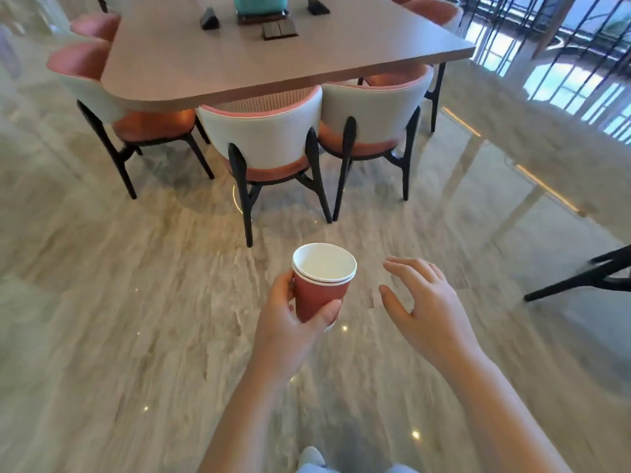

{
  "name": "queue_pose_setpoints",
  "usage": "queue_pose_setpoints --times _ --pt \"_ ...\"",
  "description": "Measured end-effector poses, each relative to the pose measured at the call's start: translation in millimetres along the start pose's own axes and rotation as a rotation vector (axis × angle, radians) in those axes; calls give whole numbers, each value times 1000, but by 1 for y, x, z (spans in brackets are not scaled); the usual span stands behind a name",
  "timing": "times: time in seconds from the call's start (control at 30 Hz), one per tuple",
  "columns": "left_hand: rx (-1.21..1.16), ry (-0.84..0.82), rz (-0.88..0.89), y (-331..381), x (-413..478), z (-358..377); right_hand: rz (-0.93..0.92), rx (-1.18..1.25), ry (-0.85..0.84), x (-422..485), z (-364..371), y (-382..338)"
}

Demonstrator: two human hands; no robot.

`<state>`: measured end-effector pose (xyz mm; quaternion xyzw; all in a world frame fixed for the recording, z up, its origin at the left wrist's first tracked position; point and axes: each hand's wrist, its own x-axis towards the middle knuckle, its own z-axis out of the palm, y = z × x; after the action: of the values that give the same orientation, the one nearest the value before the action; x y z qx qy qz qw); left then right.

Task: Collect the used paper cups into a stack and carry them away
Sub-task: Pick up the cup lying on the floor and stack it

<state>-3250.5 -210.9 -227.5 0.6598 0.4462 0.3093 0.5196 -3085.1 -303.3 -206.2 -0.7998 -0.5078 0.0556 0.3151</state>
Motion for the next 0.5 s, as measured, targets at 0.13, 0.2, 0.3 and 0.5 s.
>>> queue_pose_setpoints --times 0.13,0.2,0.3,0.5 --pt "5 -84 7 1 50 23 96 -18 2 29 7 21" --pt "2 -151 -4 6 75 44 155 -22 17 47 3 37" --pt "8 -264 13 17 115 84 234 -29 66 77 -9 69" --pt "-26 -353 76 59 210 189 322 -20 167 160 -48 157"
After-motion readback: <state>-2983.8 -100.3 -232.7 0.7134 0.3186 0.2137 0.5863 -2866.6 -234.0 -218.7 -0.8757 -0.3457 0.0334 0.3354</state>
